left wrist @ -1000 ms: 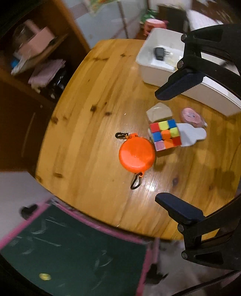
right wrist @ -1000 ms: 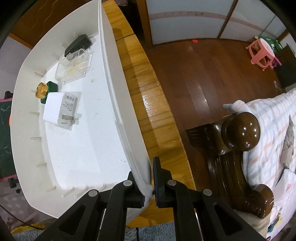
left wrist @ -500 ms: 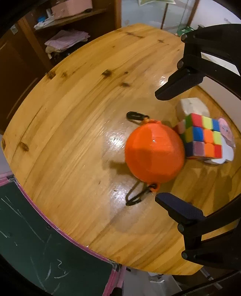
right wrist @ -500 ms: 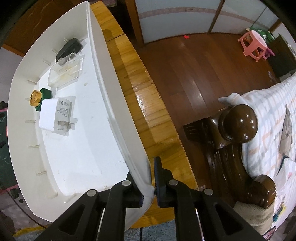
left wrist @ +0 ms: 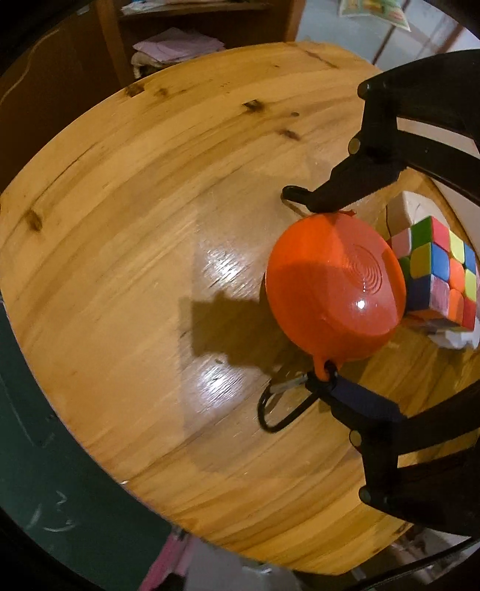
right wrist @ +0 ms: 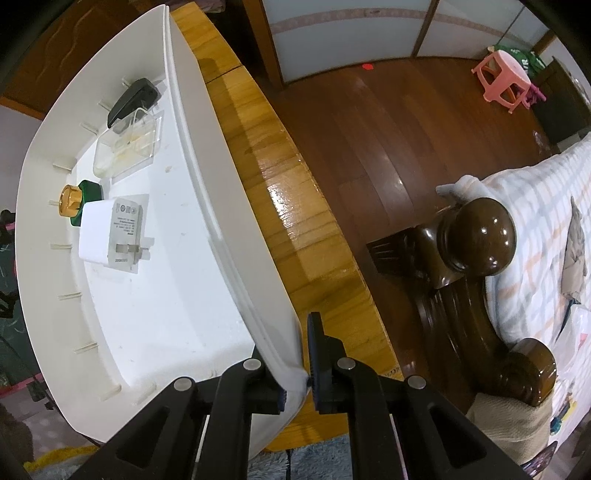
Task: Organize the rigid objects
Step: 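Carry the orange case with the left tool into the bin and release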
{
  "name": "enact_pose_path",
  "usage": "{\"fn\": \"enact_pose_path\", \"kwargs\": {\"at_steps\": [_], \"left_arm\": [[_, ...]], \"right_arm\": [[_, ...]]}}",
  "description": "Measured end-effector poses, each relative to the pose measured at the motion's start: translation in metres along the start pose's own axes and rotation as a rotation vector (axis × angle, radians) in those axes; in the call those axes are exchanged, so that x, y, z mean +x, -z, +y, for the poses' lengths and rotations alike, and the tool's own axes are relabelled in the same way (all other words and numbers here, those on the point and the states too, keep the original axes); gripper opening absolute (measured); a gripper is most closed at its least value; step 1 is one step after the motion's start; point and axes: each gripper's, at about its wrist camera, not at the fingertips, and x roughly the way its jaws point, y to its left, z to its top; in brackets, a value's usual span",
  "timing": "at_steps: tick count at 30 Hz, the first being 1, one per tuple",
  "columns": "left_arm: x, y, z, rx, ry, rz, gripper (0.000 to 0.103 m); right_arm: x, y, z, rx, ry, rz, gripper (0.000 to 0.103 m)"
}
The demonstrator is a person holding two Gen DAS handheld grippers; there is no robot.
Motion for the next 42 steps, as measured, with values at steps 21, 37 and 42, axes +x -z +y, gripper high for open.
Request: {"fn": "enact_pose_path", "kwargs": {"at_steps": [21,37,42], "left_arm": [[0.000,-0.007,-0.004,0.129,-0.065,-0.012,0.083],[-0.143,0.053,0.001,0.476,0.014,-0.260,0.082],[-0.171,0.105,-0.025,0.625,0.043,-0.286,0.082]], "right_arm": [[-0.003,0.004,0.003,0.000,-0.001,-0.009,0.009],[-0.010,0.006,0.007,-0.040,-0.011,-0.025,0.009],[-0.010,0.006,0.006,-0.056,-0.034,-0.029,0.009]]}}
